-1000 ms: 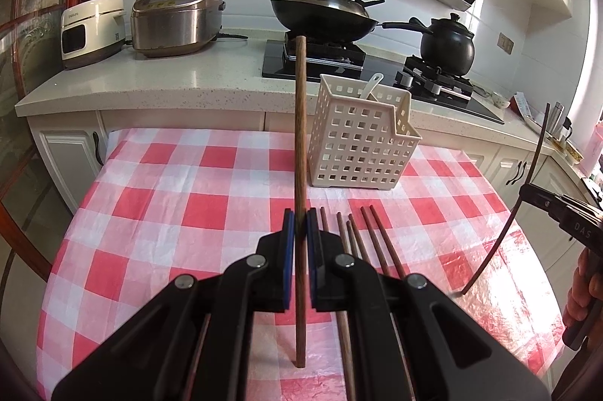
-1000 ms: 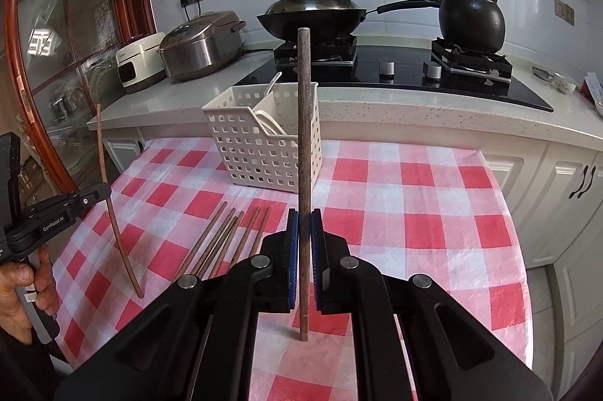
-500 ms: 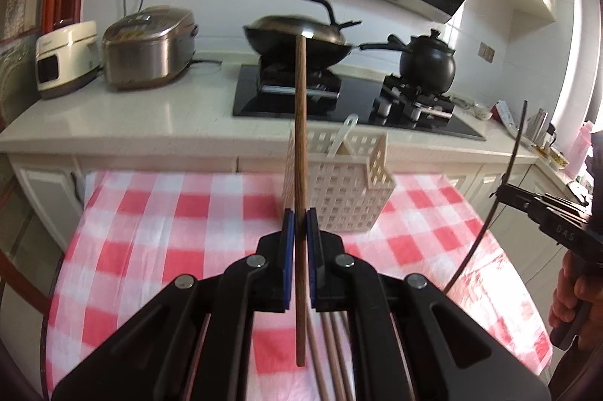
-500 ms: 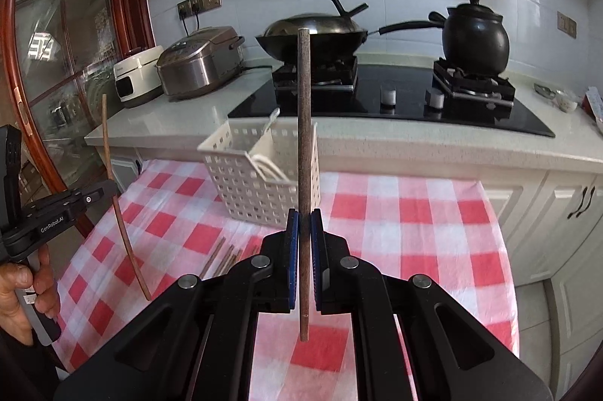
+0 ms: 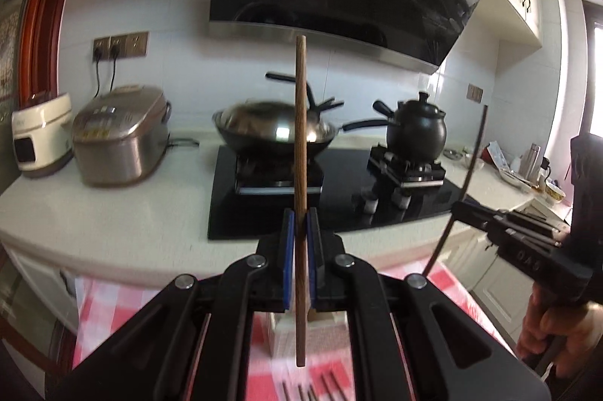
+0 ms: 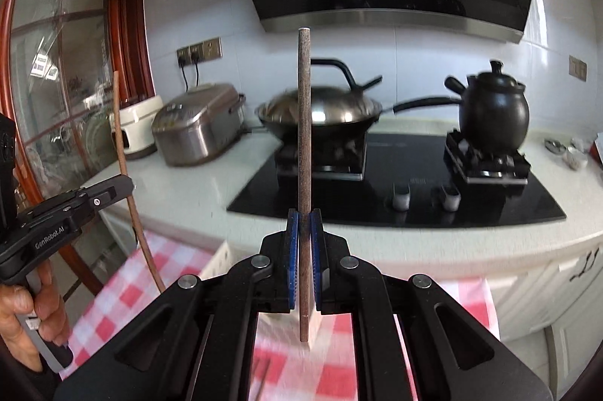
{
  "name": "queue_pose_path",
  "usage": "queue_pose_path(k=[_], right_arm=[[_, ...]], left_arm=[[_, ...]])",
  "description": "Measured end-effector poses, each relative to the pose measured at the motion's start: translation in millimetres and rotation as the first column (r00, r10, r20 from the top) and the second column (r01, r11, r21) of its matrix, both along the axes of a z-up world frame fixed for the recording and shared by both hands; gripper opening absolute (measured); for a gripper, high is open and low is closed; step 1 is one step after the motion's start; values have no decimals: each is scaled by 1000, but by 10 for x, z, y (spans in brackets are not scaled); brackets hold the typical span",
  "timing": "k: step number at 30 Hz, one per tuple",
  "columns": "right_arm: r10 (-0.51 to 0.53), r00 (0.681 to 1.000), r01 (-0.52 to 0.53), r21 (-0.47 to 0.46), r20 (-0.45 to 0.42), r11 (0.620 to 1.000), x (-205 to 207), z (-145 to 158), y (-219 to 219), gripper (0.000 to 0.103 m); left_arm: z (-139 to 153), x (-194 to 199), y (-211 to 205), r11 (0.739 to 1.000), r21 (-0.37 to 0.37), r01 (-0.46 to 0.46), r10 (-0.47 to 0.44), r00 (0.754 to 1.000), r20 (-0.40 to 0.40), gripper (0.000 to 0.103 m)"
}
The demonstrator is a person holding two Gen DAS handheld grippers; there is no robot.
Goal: Organize utensils
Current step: 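Carry both chopsticks over the caddy and drop them in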
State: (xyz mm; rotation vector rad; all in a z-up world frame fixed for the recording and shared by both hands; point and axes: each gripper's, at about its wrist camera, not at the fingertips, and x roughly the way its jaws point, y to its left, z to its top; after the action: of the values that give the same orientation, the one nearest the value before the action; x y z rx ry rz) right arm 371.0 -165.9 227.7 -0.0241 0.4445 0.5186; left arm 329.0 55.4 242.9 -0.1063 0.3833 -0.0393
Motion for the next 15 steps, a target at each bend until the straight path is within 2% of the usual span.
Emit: queue_pose_path(k=[6,15], right_arm=[[8,1000,-8,17,-5,1000,292,13,202,7],[6,997,-8,-31,-80,999,571,-484,428,7]], left_arm=[[89,379,-27,1000,-8,-1,1,1000,19,6],[-427,737,-5,999,-40,-9,7,999,-53,6]])
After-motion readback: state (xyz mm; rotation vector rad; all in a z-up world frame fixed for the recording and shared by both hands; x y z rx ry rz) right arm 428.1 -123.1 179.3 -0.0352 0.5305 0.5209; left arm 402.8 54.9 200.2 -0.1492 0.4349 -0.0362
